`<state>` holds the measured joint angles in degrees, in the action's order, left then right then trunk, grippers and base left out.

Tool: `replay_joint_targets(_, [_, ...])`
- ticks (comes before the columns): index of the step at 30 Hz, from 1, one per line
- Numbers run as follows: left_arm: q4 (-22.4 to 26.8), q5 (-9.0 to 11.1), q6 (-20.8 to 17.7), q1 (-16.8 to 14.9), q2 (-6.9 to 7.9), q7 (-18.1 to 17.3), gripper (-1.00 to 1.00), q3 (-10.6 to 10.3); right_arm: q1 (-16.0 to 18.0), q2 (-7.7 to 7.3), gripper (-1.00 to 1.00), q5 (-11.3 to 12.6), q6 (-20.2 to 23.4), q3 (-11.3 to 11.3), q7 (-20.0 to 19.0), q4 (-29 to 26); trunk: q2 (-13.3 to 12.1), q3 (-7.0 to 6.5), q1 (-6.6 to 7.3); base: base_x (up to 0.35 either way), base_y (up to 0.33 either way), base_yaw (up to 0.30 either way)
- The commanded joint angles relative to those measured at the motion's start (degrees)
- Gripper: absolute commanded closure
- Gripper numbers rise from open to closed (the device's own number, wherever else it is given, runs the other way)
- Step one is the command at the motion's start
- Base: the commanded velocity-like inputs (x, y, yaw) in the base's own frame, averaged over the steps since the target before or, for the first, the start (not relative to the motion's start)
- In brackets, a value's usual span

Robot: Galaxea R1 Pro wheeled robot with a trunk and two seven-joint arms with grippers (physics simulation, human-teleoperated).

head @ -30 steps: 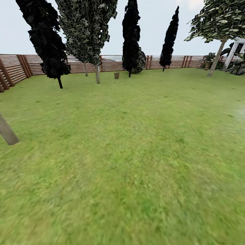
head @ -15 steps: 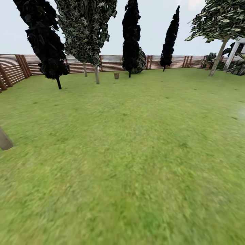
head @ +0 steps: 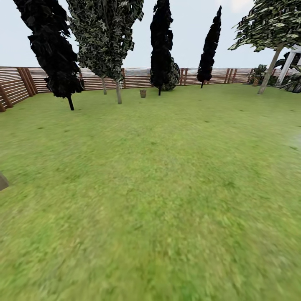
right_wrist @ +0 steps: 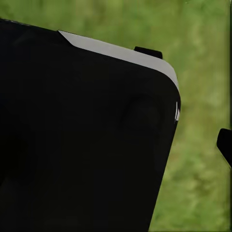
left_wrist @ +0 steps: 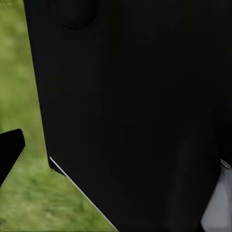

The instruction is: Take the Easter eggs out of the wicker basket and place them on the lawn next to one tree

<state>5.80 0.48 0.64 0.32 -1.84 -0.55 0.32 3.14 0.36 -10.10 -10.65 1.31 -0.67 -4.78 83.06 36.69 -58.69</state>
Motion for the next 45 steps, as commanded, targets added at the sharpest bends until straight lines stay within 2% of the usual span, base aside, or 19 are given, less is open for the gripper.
replay_joint_targets(1, [0.1, 0.0, 0.1, 0.0, 0.00, -0.1, -1.00, 0.0, 0.0, -0.01, -1.00, -0.2, -0.2, 0.1, 0.0, 0.0, 0.0, 0.04, -0.03, 0.328, 0.000, 0.000])
replay_joint_targets(45, [0.1, 0.0, 0.1, 0.0, 0.00, -0.1, -1.00, 0.0, 0.0, -0.01, -1.00, -0.2, -0.1, 0.1, 0.0, 0.0, 0.0, 0.04, -0.03, 0.328, 0.000, 0.000])
